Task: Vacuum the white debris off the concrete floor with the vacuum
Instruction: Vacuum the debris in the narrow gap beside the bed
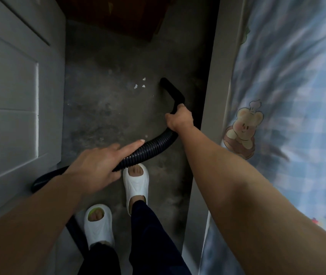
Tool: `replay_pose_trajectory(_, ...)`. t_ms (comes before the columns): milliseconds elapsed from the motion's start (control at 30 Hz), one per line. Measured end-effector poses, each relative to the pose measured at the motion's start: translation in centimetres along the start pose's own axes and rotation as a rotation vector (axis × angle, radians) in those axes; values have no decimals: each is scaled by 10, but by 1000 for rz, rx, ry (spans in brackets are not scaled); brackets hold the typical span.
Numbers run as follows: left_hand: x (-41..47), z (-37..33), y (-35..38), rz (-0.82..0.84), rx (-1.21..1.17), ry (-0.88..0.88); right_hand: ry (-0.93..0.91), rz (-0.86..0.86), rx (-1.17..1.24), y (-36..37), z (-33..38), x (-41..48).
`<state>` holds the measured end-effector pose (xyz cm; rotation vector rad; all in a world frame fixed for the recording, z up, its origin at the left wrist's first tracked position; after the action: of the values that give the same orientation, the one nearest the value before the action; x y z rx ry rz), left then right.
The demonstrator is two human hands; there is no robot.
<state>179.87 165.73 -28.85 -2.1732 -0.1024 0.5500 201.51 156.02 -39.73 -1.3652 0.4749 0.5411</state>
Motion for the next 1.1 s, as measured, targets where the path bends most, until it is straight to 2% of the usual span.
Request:
replay_pose_trajectory(200, 9, 17, -4, -12, -64, -52, -78, 49, -98, 7, 39, 13)
replay_pose_trajectory(500, -18, 5, -7, 63, -91, -58, -218, 179, -210, 27, 39, -16)
replay_pose_trajectory(633, -16, 5, -12, 78, -49, -69, -67, 93, -92, 15, 17, -17)
replay_pose_trajectory(867, -18, -20, 6, 170, 32, -5, 281, 14, -23, 7, -77, -39)
replay_pose_trajectory(967, -28, -31, 17, 199, 35, 12, 287, 61, -22, 16, -106, -56)
replay_pose_trajectory(1100, -47, -43, 25, 196, 3, 10, 190, 93, 3, 22, -107, -66)
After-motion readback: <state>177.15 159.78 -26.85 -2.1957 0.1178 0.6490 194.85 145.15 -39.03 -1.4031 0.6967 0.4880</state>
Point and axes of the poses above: each hand's wrist, its own x-axis towards the middle knuckle, its own y-axis out of the palm, z = x × y, the point moved 9 cm from there along x, towards the middle knuckle, and after that the axes turned 13 degrees about -z, right-handed, at the moved point
